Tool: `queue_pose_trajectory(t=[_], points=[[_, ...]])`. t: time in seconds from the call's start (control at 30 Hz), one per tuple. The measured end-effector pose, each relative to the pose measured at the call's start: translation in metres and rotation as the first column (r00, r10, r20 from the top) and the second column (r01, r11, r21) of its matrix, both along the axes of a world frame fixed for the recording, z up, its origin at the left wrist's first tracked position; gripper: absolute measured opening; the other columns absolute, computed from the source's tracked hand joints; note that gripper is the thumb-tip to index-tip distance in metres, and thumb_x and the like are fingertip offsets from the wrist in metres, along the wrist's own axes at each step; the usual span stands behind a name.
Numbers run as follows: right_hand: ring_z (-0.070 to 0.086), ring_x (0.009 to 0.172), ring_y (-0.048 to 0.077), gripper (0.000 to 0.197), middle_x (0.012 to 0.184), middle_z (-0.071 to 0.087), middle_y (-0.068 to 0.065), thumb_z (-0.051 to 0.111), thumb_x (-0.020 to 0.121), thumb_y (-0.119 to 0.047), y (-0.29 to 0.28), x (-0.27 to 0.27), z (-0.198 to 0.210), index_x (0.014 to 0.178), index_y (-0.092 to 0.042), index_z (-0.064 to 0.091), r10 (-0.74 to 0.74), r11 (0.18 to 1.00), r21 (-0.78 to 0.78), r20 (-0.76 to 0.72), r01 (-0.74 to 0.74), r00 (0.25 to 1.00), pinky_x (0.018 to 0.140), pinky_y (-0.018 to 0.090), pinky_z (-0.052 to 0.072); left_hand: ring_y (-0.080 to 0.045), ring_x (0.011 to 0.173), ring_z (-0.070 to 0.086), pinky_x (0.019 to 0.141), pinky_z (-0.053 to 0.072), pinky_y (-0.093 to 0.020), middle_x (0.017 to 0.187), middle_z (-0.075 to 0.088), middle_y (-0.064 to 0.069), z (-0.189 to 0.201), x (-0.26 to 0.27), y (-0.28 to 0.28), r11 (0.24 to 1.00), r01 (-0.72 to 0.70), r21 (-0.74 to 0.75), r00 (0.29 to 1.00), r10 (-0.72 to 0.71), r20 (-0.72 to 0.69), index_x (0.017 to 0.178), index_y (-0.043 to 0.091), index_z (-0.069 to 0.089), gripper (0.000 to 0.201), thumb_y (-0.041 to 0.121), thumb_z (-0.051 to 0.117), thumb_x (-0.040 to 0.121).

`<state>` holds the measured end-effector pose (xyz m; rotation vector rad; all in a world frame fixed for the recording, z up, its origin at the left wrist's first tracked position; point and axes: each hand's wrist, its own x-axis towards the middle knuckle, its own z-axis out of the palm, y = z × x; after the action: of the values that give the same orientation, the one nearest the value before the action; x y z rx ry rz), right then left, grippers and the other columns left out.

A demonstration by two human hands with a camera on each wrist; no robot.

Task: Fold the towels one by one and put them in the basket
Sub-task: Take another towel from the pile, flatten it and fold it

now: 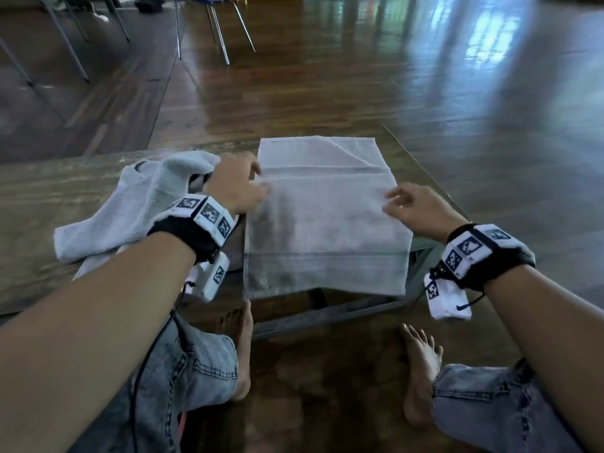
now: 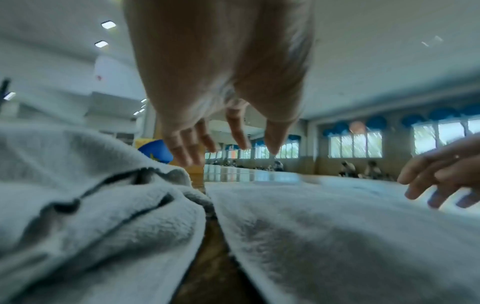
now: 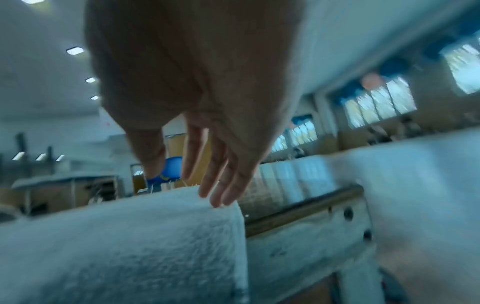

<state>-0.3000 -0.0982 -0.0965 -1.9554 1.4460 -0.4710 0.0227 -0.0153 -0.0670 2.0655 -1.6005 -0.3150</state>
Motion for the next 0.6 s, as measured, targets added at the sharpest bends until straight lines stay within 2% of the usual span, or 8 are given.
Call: queue_pose_trajectory(t=[0.03, 0.1, 0.17, 0.2, 0.27, 0.37, 0.5, 0.6], points=[[0.065, 0.103, 0.021, 0.036, 0.116, 0.066, 0.006, 0.072, 0.089, -0.035, 0.002, 0.0, -0.003, 0.121, -0.021, 0.063, 0.117, 0.992, -0.019, -0.173, -0.122, 0.978, 0.086, 0.034, 0.05, -0.026, 0.091, 0.063, 0.079, 0.053, -0.035, 0.098, 0.065, -0.005, 0.001, -0.002, 0.002, 0.992, 0.109, 0.065, 0.992, -0.113, 0.063, 0.095, 0.016, 0.064, 0.025, 0.037, 0.072, 0.083], [0.051, 0.122, 0.023, 0.049, 0.129, 0.054, 0.005, 0.074, 0.084, -0.047, 0.005, -0.001, -0.009, 0.128, -0.029, 0.061, 0.274, 0.957, 0.007, -0.359, -0.291, 0.892, 0.103, 0.038, 0.042, -0.02, 0.087, 0.067, 0.072, 0.051, -0.028, 0.089, 0.069, 0.002, 0.001, -0.007, 0.008, 0.901, 0.298, 0.314, 0.952, -0.306, -0.026, 0.089, 0.019, 0.068, 0.028, 0.044, 0.076, 0.08], [0.032, 0.136, 0.024, 0.074, 0.142, 0.038, 0.001, 0.076, 0.076, -0.059, 0.009, -0.001, -0.013, 0.141, -0.037, 0.048, 0.338, 0.936, 0.048, -0.41, -0.35, 0.847, 0.116, 0.043, 0.029, -0.013, 0.091, 0.063, 0.078, 0.048, -0.028, 0.096, 0.066, 0.008, -0.003, -0.017, 0.01, 0.746, 0.383, 0.545, 0.91, -0.407, -0.083, 0.102, 0.026, 0.067, 0.044, 0.056, 0.078, 0.072], [0.025, 0.138, 0.022, 0.087, 0.147, 0.03, -0.003, 0.077, 0.072, -0.063, 0.012, -0.002, -0.016, 0.146, -0.039, 0.039, 0.352, 0.928, 0.047, -0.435, -0.37, 0.828, 0.117, 0.045, 0.025, -0.013, 0.098, 0.059, 0.085, 0.048, -0.03, 0.105, 0.061, 0.008, -0.006, -0.022, 0.011, 0.705, 0.381, 0.598, 0.897, -0.438, -0.055, 0.109, 0.029, 0.062, 0.056, 0.06, 0.08, 0.067], [0.026, 0.139, 0.02, 0.094, 0.151, 0.026, -0.007, 0.079, 0.071, -0.06, 0.017, -0.001, -0.022, 0.15, -0.041, 0.032, 0.327, 0.918, -0.034, -0.496, -0.394, 0.804, 0.118, 0.045, 0.027, -0.016, 0.108, 0.049, 0.096, 0.046, -0.038, 0.116, 0.05, 0.005, -0.015, -0.028, 0.01, 0.723, 0.341, 0.601, 0.877, -0.474, 0.073, 0.118, 0.032, 0.054, 0.073, 0.065, 0.082, 0.06], [0.044, 0.13, 0.021, 0.065, 0.14, 0.045, -0.009, 0.078, 0.079, -0.043, 0.021, -0.002, -0.027, 0.137, -0.038, 0.05, 0.238, 0.901, -0.22, -0.469, -0.373, 0.851, 0.111, 0.042, 0.035, -0.017, 0.109, 0.038, 0.097, 0.042, -0.041, 0.118, 0.041, 0.001, -0.021, -0.033, 0.011, 0.779, 0.328, 0.534, 0.864, -0.476, 0.162, 0.121, 0.034, 0.05, 0.075, 0.062, 0.083, 0.059], [0.06, 0.1, 0.026, 0.017, 0.102, 0.063, -0.007, 0.075, 0.083, -0.032, 0.018, -0.005, -0.022, 0.095, -0.032, 0.063, 0.24, 0.896, -0.276, -0.36, -0.349, 0.902, 0.084, 0.037, 0.042, -0.021, 0.095, 0.059, 0.083, 0.049, -0.03, 0.104, 0.061, -0.005, -0.018, -0.031, 0.009, 0.81, 0.421, 0.408, 0.865, -0.494, 0.086, 0.099, 0.017, 0.069, 0.029, 0.03, 0.083, 0.076], [0.061, 0.098, 0.027, 0.006, 0.1, 0.068, 0.0, 0.071, 0.089, -0.028, 0.013, -0.006, -0.019, 0.094, -0.025, 0.072, 0.143, 0.9, -0.373, -0.234, -0.225, 0.962, 0.085, 0.038, 0.046, -0.025, 0.092, 0.064, 0.08, 0.05, -0.031, 0.093, 0.066, -0.006, -0.016, -0.027, 0.006, 0.879, 0.392, 0.273, 0.894, -0.433, 0.112, 0.092, 0.011, 0.073, 0.011, 0.017, 0.075, 0.083]])
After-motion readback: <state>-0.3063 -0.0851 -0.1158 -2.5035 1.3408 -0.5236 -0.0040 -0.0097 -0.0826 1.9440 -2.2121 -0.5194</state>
